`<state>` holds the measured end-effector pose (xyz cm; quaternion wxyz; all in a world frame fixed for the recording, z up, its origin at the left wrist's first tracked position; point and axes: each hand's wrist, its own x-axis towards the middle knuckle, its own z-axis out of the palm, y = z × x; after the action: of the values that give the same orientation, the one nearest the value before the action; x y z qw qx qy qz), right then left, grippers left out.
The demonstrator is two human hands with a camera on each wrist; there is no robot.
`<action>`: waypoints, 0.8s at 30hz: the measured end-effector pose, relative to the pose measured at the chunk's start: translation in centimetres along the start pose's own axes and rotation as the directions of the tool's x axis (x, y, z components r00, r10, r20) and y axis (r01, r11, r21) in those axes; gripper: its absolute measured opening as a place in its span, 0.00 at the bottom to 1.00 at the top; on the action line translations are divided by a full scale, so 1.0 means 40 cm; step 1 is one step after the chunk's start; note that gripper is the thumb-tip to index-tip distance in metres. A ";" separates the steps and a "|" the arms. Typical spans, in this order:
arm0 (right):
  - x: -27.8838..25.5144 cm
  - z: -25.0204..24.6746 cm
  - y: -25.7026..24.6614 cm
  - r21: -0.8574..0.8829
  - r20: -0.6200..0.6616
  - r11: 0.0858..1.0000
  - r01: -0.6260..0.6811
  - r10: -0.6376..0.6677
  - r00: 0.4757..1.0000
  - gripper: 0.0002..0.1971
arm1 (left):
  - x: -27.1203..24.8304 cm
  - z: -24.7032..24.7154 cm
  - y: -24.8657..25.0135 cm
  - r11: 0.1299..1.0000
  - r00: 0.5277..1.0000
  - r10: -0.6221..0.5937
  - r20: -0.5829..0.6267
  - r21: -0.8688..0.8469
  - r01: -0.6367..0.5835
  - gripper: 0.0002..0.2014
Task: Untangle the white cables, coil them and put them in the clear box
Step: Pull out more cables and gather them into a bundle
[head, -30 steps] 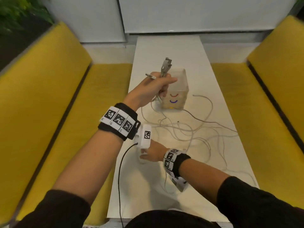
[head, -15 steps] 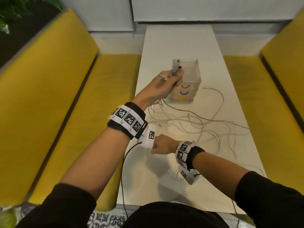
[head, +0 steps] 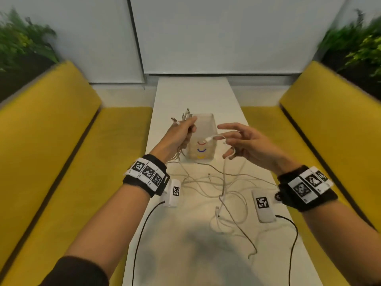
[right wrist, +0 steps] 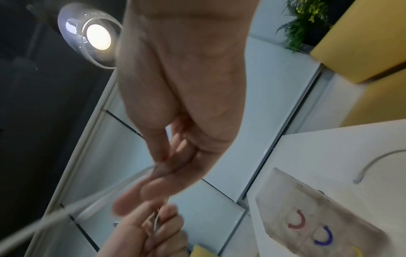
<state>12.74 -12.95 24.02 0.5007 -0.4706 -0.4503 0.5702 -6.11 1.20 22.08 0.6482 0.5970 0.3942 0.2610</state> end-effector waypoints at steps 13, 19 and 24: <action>0.058 0.034 0.122 0.040 -0.482 0.999 0.019 0.002 0.876 0.08 | -0.028 0.205 -0.030 0.965 0.952 0.262 0.160 -0.067 -0.255 0.14; 0.024 0.014 0.096 -0.378 -0.266 0.920 0.101 -0.212 0.940 0.07 | -0.007 0.237 -0.036 0.969 0.949 0.248 -0.193 0.051 -0.243 0.15; 0.003 -0.008 0.091 -0.182 -0.059 0.973 0.145 -0.158 0.986 0.08 | 0.003 0.220 -0.006 0.961 0.977 -0.038 -0.211 -0.276 -0.023 0.08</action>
<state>12.53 -13.13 20.38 0.5151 -0.4979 -0.5152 0.4705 1.15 -3.74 21.62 0.6801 0.4671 0.4236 0.3739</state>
